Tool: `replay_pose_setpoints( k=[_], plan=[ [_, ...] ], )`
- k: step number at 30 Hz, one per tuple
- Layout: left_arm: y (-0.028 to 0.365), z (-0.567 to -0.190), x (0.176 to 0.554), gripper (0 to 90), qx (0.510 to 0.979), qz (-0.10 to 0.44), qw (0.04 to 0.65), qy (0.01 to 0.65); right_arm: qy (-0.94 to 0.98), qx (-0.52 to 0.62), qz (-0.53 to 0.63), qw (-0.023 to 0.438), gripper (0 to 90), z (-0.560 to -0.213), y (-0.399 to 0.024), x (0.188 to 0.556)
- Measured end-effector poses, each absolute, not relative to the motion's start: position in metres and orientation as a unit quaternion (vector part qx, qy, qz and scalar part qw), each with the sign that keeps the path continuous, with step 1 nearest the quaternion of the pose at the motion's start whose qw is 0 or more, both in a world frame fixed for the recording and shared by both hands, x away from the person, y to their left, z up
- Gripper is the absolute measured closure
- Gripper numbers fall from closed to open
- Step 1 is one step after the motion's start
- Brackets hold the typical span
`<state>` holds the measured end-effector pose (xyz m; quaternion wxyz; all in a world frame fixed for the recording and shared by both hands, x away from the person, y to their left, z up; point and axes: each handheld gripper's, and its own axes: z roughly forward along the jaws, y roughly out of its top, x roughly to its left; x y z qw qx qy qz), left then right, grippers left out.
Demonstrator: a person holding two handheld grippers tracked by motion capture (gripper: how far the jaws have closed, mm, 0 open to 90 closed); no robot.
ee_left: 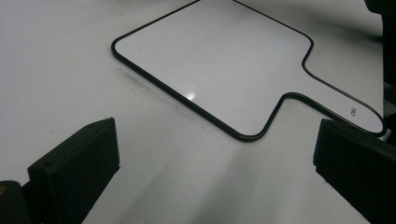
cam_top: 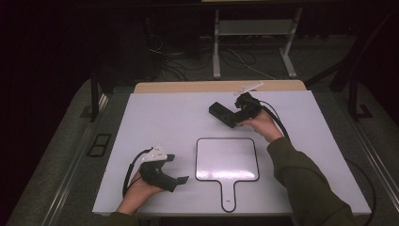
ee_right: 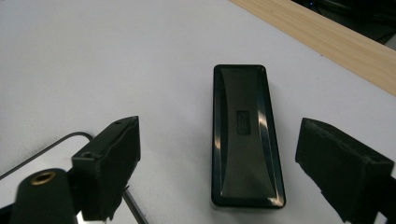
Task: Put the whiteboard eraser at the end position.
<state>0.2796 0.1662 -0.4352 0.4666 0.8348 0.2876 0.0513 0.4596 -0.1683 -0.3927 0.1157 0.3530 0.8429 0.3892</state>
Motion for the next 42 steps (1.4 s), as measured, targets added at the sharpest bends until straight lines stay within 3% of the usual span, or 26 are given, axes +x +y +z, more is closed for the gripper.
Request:
replay_pose_setpoints(
  k=[42],
  plan=[
    [0.168, -0.437, 0.278, 0.0, 0.833, 0.056, 0.467, 0.291, 0.814, 0.378, 0.425, 0.121, 12.2, -0.416, -0.237, 0.361]
  ],
)
